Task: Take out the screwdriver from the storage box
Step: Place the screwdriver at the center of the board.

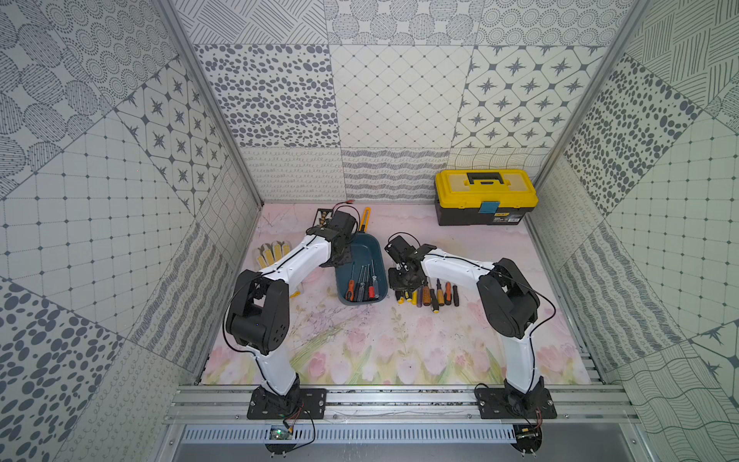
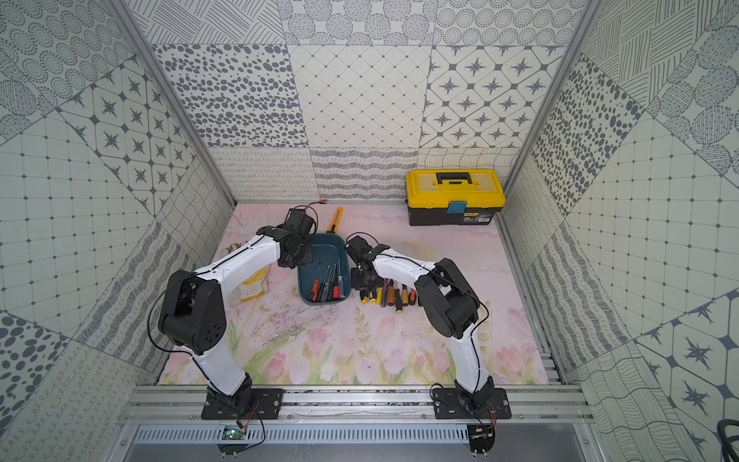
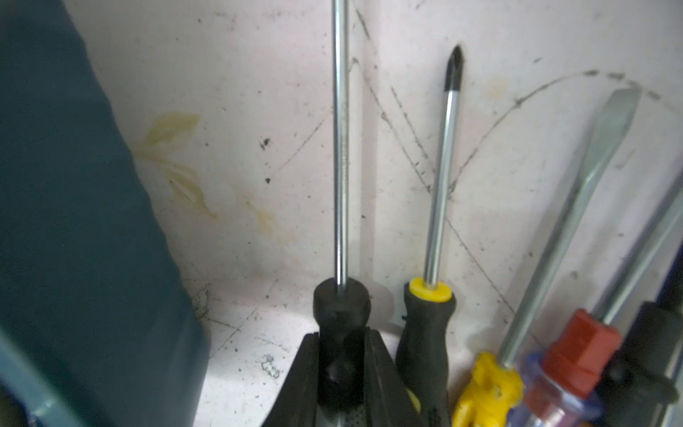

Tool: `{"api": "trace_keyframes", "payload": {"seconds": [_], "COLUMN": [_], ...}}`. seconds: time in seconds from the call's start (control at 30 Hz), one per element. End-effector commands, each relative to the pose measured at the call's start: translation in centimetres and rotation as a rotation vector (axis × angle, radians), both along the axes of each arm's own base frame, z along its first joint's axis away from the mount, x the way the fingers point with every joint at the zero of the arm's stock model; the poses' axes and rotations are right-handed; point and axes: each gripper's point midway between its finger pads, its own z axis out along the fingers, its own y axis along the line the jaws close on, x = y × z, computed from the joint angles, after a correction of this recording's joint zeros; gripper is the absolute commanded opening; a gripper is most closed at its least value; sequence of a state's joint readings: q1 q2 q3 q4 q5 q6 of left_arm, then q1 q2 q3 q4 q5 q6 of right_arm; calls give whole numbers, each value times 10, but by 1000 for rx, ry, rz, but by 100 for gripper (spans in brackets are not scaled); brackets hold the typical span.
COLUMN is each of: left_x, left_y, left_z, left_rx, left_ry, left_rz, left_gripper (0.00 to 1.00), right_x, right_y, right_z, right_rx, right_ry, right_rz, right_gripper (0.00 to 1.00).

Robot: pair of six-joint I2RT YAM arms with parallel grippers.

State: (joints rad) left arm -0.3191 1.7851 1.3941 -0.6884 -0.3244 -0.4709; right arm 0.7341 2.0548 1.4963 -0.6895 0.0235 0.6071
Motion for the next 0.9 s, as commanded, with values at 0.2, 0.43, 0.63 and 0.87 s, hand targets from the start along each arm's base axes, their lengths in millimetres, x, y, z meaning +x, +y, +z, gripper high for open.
{"api": "trace_keyframes", "payload": {"seconds": [0.2,0.43,0.63,0.87], "left_x": [8,8,8,9], "left_y": [-1,0,0,-1], "left_z": [13,13,12,11], "left_rx": [-30,-26,-22,-24], "left_ry": [-44,-45,-43,-38], "left_rz": [16,16,15,12], "left_gripper": [0,0,0,0], "right_x": [9,10,11,16], "right_y": [6,6,7,10], "right_z": [15,18,30,63], "right_rx": [24,26,56,125], "right_ry": [-33,-44,-77,-171], "right_rz": [-9,-13,-21,-20], "right_gripper": [27,33,36,42]}}
